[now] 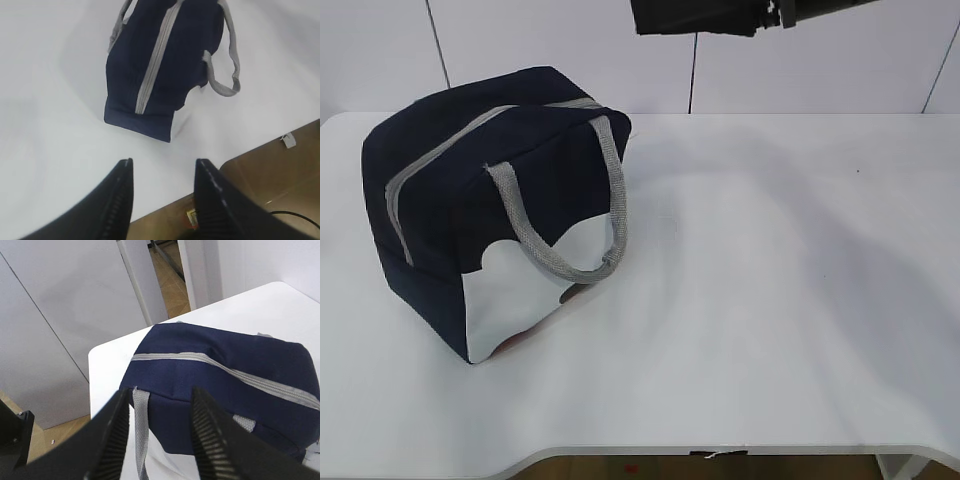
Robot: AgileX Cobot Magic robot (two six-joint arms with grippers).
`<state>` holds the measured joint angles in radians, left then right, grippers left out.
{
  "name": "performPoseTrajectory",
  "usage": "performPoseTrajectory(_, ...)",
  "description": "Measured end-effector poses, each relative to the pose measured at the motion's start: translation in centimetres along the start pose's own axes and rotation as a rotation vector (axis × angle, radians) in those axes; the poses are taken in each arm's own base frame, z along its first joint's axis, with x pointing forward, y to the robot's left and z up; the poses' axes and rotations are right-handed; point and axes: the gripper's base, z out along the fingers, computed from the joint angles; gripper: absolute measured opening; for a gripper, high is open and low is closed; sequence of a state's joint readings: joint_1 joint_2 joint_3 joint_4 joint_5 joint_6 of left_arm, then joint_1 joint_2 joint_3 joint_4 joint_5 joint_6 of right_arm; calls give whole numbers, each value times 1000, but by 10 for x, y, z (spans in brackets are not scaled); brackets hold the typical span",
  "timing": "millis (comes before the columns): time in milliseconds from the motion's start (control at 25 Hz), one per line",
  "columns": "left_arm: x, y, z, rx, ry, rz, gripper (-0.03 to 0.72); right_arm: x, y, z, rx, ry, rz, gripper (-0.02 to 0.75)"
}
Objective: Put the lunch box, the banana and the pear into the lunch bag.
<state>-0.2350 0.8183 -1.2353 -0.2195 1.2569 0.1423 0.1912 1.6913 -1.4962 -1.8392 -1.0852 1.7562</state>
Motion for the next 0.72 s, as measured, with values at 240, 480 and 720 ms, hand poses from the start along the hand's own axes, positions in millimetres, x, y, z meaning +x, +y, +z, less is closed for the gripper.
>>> performPoseTrajectory(240, 53, -11, -31, -6, -93, 21, 309, -1, 2, -1, 0, -1, -2, 333)
performPoseTrajectory(480, 103, -14, -27, -8, -95, 51, 286, -1, 2, -1, 0, -1, 0, 333)
performPoseTrajectory(720, 146, -13, -11, -16, -122, 76, 257, -1, 2, -1, 0, -1, 2, 333)
